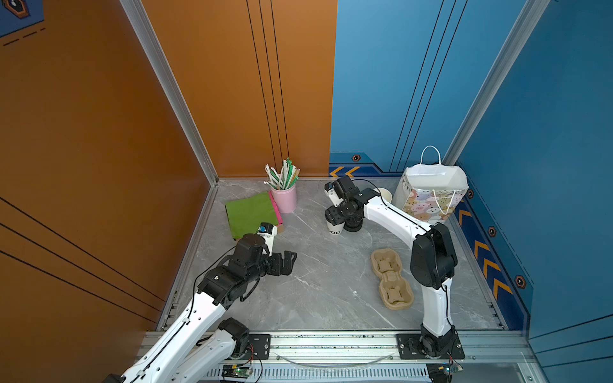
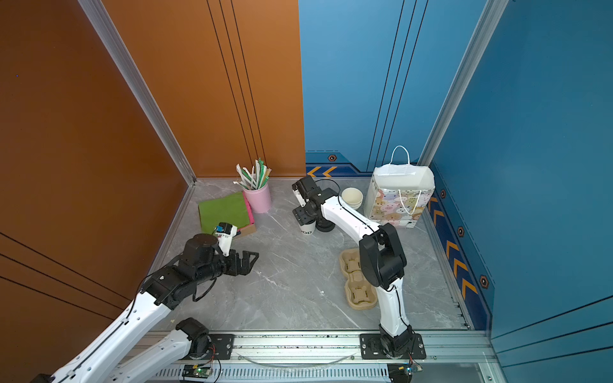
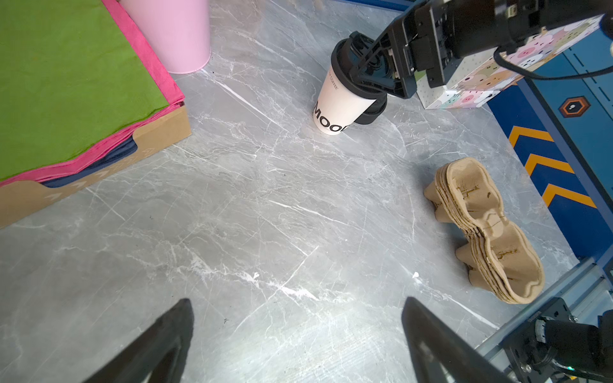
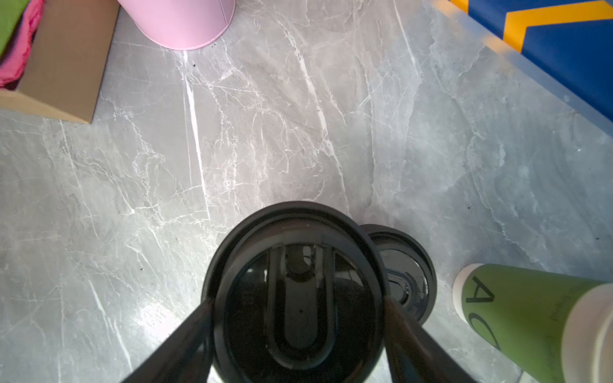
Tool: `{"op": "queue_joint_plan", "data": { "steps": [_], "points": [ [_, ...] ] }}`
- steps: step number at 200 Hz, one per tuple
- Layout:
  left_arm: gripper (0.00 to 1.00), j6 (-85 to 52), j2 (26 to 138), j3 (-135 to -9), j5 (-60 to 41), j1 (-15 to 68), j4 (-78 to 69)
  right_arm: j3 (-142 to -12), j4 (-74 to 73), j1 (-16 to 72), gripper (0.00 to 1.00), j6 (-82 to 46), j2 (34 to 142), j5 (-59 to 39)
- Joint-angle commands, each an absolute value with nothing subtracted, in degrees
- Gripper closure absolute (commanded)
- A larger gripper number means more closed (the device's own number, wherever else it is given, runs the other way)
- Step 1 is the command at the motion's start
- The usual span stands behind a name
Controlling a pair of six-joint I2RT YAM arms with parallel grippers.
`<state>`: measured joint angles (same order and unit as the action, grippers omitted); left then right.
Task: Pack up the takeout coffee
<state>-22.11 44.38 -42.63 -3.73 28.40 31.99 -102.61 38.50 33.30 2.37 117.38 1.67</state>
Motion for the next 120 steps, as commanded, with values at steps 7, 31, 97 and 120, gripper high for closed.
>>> {"op": "queue_joint_plan", "data": {
  "steps": [7, 31, 97, 120],
  "points": [
    [0.02, -22.50, 43.46, -41.58, -4.43, 27.76, 31.94, -105.56, 41.34, 33.05, 0.14, 1.81, 119.74, 1.01],
    [0.02, -22.59, 43.42, -41.48, -4.34, 27.74, 31.91, -107.00, 41.92, 32.97, 0.07, 1.86, 119.23, 1.14],
    [0.02, -22.68, 43.17, -41.31, -4.33, 27.76, 31.92, -108.27, 43.00, 33.03, 0.00, 2.29, 115.50, 0.54],
    [0.02, -22.68, 43.09, -41.31, -4.25, 27.70, 31.95, -109.80, 44.04, 33.03, 0.00, 2.12, 114.31, -0.30]
  ]
}}
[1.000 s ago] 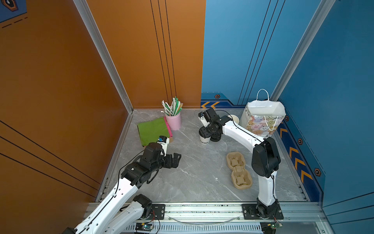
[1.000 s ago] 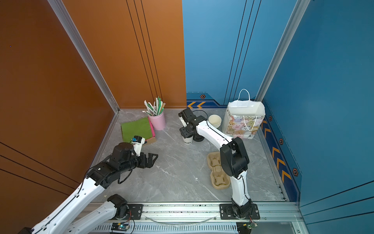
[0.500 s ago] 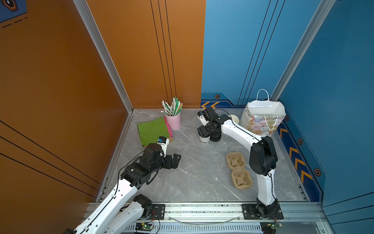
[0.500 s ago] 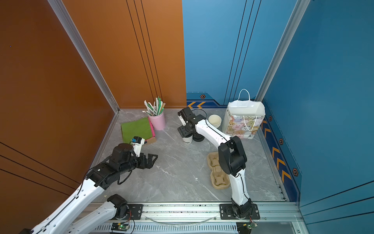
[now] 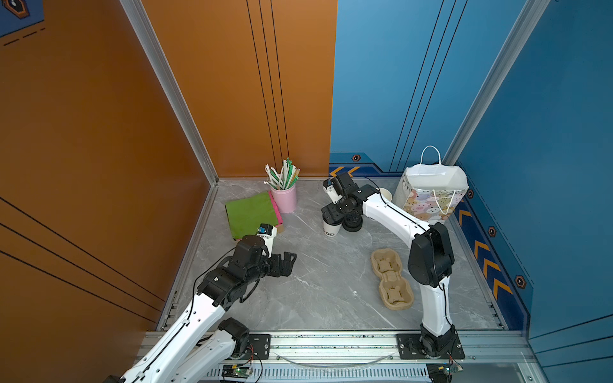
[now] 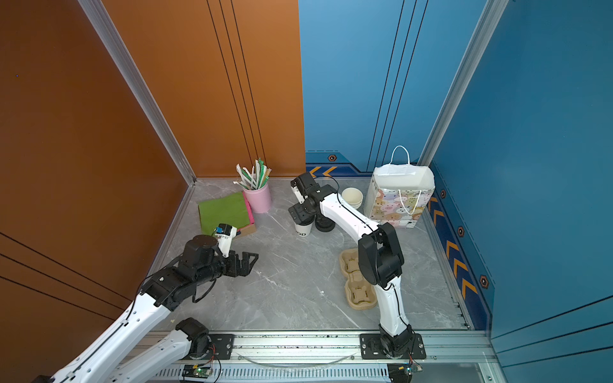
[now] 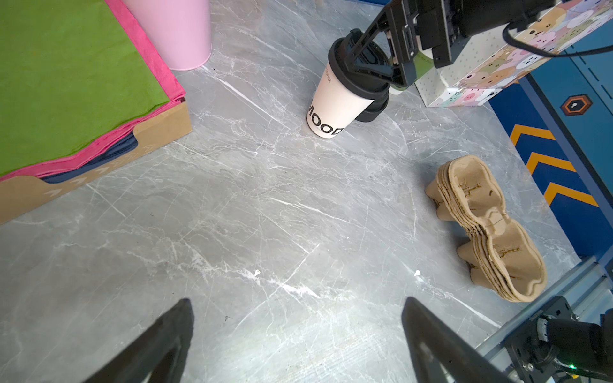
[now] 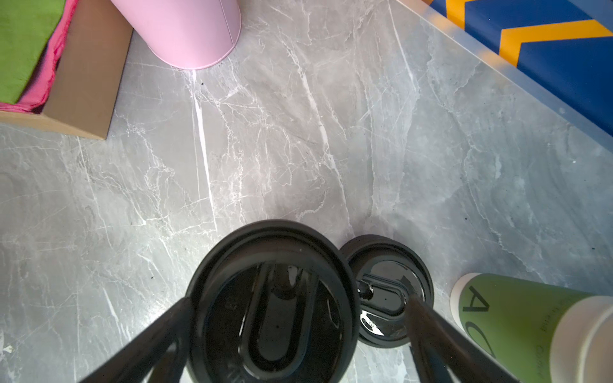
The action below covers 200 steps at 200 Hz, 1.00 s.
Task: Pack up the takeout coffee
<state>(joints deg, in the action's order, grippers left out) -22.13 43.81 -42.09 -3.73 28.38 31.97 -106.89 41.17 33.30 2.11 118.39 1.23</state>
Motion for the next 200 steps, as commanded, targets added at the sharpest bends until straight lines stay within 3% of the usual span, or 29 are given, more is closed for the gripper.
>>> {"op": "queue_joint_plan", "data": {
  "steps": [1, 71, 118, 158, 200],
  "points": [
    [0.02, -22.68, 43.03, -41.31, -4.24, 27.74, 31.97, -109.83, 44.04, 33.04, 0.00, 2.11, 114.11, -0.33],
    [0.02, -22.68, 43.24, -41.48, -4.15, 27.64, 31.91, -108.85, 43.97, 29.54, 0.00, 2.63, 98.15, 3.16],
    [0.02, -22.41, 43.24, -41.48, -4.22, 27.62, 31.86, -106.66, 44.73, 19.67, 0.00, 0.97, 89.21, 11.74],
    [0.02, -22.23, 43.49, -41.39, -4.62, 27.60, 31.84, -109.07, 48.77, 10.56, 0.02, -0.36, 91.66, 10.78],
    [0.02, -22.19, 43.13, -41.40, -4.77, 27.51, 31.93, -114.35, 55.40, 8.70, 0.09, 0.67, 100.36, 9.32]
  ]
}}
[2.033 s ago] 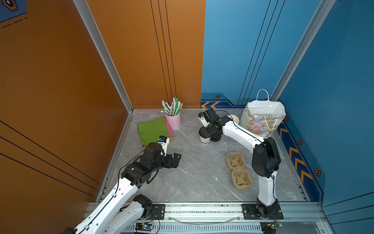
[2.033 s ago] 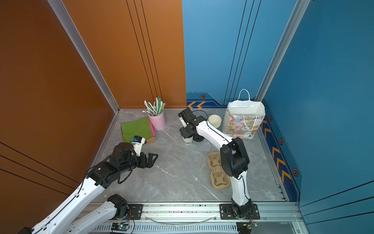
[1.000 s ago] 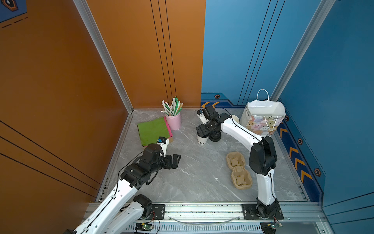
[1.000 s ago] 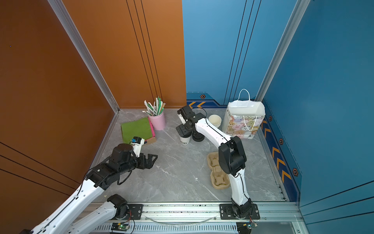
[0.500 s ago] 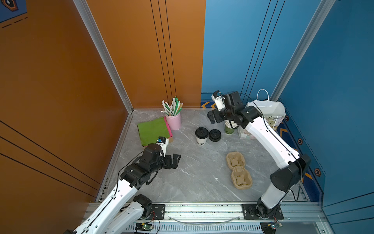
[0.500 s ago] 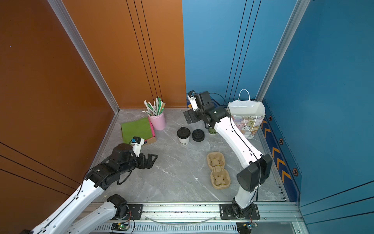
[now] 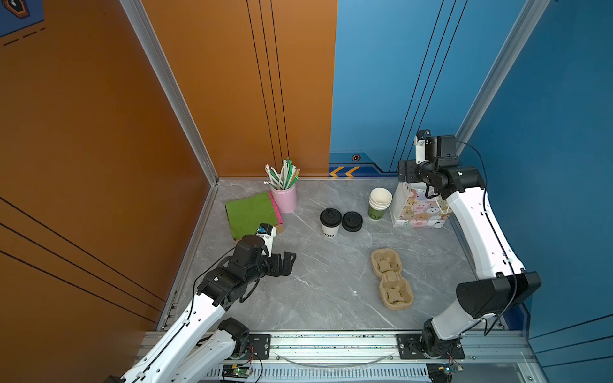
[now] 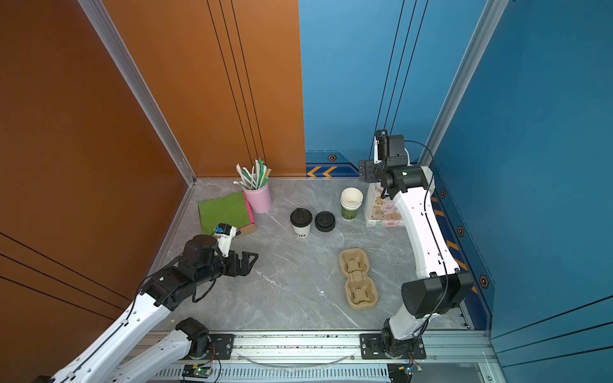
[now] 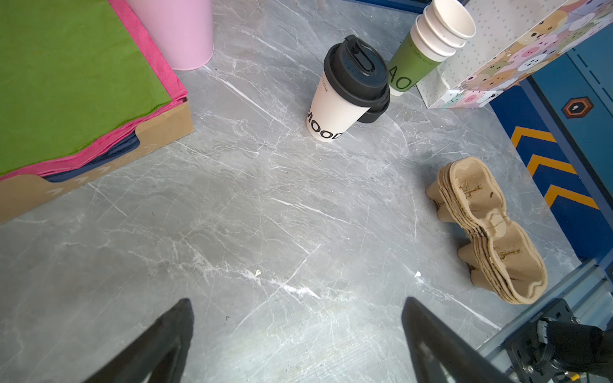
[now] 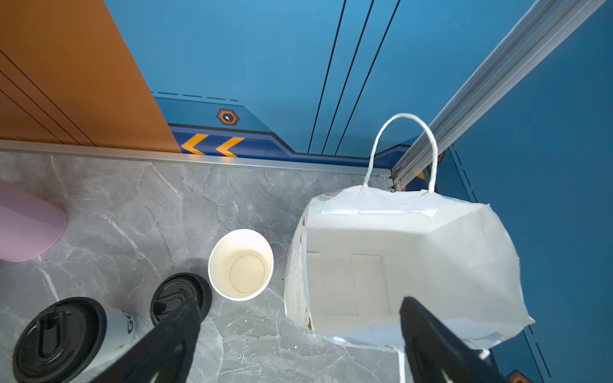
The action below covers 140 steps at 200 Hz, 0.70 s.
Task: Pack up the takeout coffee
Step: 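Grasp the gift bag's top edge with the right gripper and lift it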
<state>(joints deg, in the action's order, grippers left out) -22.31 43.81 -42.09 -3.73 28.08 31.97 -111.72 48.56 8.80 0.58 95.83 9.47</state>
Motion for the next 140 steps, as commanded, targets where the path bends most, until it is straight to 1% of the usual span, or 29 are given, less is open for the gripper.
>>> {"op": "queue_joint_plan", "data": {
  "steps": [1, 45, 61, 73, 85, 87, 88, 104, 123, 140],
  "points": [
    [0.02, -22.21, 43.14, -41.44, -4.76, 27.51, 31.92, -114.48, 55.47, 8.66, 0.10, 0.69, 100.59, 9.40],
    [0.02, -22.22, 41.68, -40.86, -5.08, 27.31, 31.90, -115.05, 56.60, 7.67, 0.25, 2.40, 106.55, 13.41],
    [0.02, -22.24, 41.10, -40.65, -5.08, 27.15, 31.93, -115.30, 56.60, 7.30, 0.33, 3.39, 107.83, 14.46],
    [0.02, -22.29, 40.96, -40.52, -5.10, 27.06, 31.99, -115.40, 56.54, 7.21, 0.43, 4.27, 108.35, 14.66],
    [0.02, -22.32, 40.91, -40.43, -5.14, 27.02, 31.91, -115.40, 56.53, 7.12, 0.58, 4.98, 108.66, 14.66],
    [0.02, -22.32, 40.88, -40.43, -5.11, 26.97, 31.86, -115.40, 56.52, 7.12, 0.62, 5.15, 108.75, 14.62],
    [0.02, -22.37, 40.87, -40.43, -5.15, 26.98, 31.88, -115.40, 56.52, 7.12, 0.62, 5.15, 108.75, 14.62],
    [0.02, -22.41, 41.07, -40.52, -5.20, 26.94, 31.93, -115.32, 56.61, 7.12, 0.79, 6.43, 108.96, 14.39],
    [0.02, -22.41, 41.13, -40.63, -5.38, 26.94, 31.94, -115.31, 56.65, 7.12, 0.94, 7.86, 108.52, 15.51],
    [0.02, -22.46, 40.96, -40.61, -5.40, 26.89, 31.95, -115.40, 56.60, 7.12, 1.00, 9.01, 107.23, 16.67]
  ]
}}
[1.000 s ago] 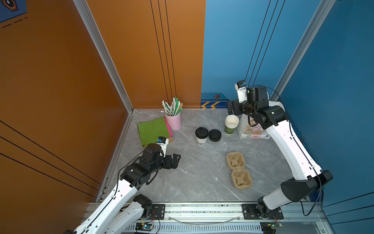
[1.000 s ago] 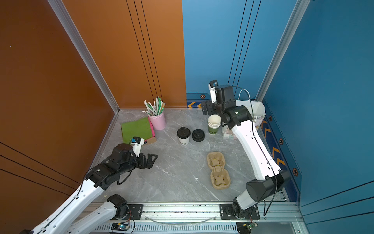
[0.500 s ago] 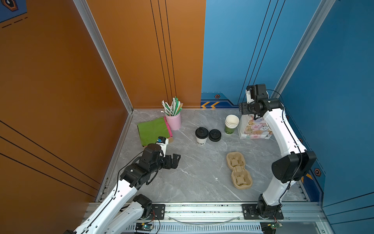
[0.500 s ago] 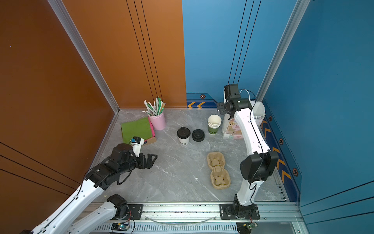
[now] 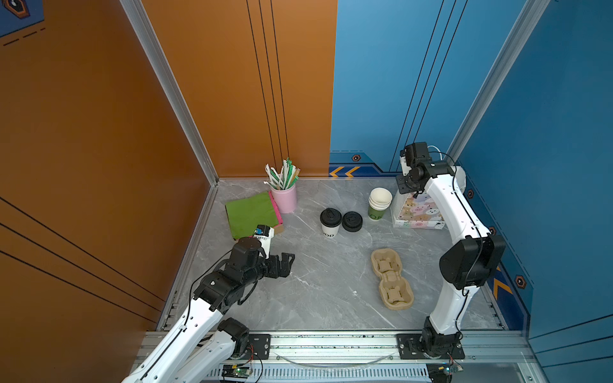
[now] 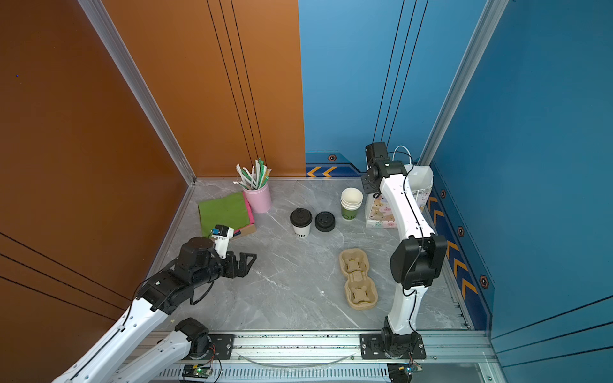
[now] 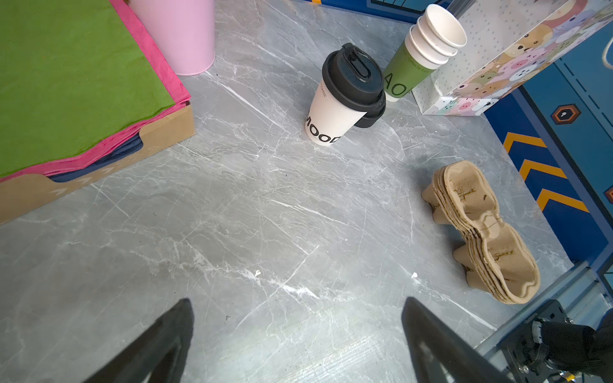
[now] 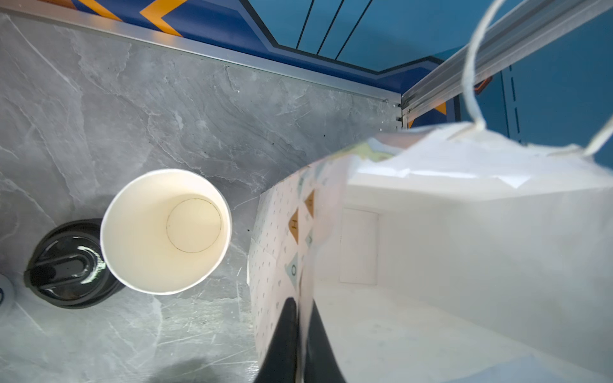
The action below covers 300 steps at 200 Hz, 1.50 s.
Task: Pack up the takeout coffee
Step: 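Grasp the gift bag's top edge with the right gripper and lift it, then carry the gift bag toward the left gripper and set it upright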
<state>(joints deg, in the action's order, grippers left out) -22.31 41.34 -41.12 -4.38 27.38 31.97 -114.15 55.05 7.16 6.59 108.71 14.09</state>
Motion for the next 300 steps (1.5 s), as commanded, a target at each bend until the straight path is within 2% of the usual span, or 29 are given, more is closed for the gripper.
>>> {"op": "queue_joint_plan", "data": {
  "steps": [1, 77, 109, 144, 159, 189, 215, 245, 300],
  "points": [
    [0.02, -22.43, 40.96, -40.65, -5.42, 26.89, 31.93, -115.40, 56.60, 7.12, 1.00, 9.12, 107.10, 16.68],
    [0.02, -22.65, 40.87, -41.31, -5.38, 26.89, 31.92, -119.36, 56.52, 10.58, 1.00, 15.19, 94.45, 22.38],
    [0.02, -22.76, 40.69, -41.66, -5.31, 26.89, 31.95, -121.10, 56.21, 17.81, 1.00, 19.68, 90.31, 20.67],
    [0.02, -23.12, 40.39, -42.01, -5.32, 26.89, 31.90, -121.82, 56.39, 28.79, 1.00, 26.84, 88.72, 23.01],
    [0.02, -22.65, 39.87, -42.14, -5.18, 26.89, 32.07, -121.99, 56.59, 34.13, 1.00, 28.11, 87.91, 19.56],
    [0.02, -21.74, 38.79, -43.60, -3.59, 26.47, 33.88, -121.90, 57.62, 44.61, 1.00, 30.14, 86.57, 4.31],
    [0.02, -20.44, 38.05, -46.36, -1.89, 25.51, 36.79, -122.77, 59.59, 52.69, 0.98, 33.79, 88.31, -3.32],
    [0.02, -21.68, 35.05, -48.86, 3.87, 24.35, 40.10, -126.04, 61.93, 56.09, 0.97, 35.12, 92.58, -10.34],
    [0.02, -21.97, 24.13, -48.55, 14.61, 23.55, 42.20, -126.66, 63.41, 59.78, 0.96, 38.51, 99.55, -15.03]
  ]
}}
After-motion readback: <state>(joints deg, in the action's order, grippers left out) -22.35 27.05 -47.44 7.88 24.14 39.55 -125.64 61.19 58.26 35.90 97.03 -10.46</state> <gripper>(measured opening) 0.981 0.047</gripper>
